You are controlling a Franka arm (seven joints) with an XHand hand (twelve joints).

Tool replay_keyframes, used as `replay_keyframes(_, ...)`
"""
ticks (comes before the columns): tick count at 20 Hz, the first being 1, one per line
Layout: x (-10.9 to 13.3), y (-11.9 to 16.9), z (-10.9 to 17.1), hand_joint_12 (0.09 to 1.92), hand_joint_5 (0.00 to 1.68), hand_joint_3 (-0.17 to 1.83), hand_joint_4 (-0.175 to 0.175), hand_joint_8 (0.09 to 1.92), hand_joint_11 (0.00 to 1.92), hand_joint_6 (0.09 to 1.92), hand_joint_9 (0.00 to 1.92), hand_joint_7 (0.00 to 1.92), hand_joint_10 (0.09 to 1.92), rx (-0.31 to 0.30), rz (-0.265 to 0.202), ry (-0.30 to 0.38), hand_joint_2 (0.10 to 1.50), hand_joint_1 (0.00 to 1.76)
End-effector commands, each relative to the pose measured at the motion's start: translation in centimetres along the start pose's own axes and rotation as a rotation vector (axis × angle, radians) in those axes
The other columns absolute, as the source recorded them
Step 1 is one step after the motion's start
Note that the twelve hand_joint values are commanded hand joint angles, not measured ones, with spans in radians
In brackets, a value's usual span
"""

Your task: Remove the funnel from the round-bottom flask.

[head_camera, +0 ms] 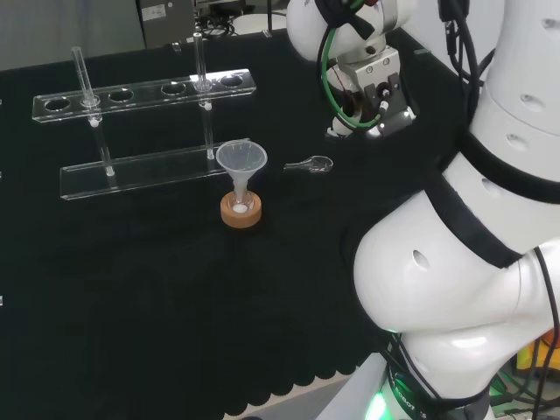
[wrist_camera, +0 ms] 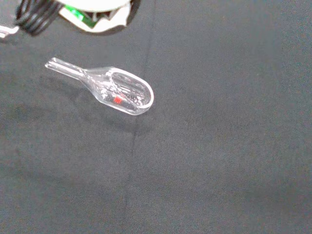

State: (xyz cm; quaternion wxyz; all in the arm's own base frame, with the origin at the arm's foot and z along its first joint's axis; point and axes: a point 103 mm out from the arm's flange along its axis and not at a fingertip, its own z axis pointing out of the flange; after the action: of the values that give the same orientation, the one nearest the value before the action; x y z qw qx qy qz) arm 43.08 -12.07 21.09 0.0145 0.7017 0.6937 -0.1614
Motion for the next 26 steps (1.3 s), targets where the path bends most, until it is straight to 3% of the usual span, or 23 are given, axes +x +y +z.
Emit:
replay_keyframes(1, 1.4, -3.8, -2.6, 1.28, 0.44, 0.65, -0.037, 0.73, 0.53, 0.41, 0.83, 0.56, 0.56, -0.006, 0.016, 0.004, 0.64, 0.85)
replay_keyframes(10, 3.9, -6.3, -5.4, 1.28, 0.38, 0.64, -0.050, 0.73, 0.55, 0.32, 0.82, 0.52, 0.55, 0.009, -0.013, 0.024, 0.63, 0.81)
replay_keyframes(20, 8.9, -7.4, -7.7, 1.33, 0.35, 0.56, -0.050, 0.73, 0.50, 0.12, 0.67, 0.40, 0.58, 0.027, -0.119, 0.018, 0.63, 0.72)
replay_keyframes(26, 11.7, -7.0, -8.0, 1.35, 0.28, 0.51, -0.060, 0.73, 0.48, 0.09, 0.59, 0.29, 0.63, 0.082, -0.182, 0.017, 0.64, 0.68)
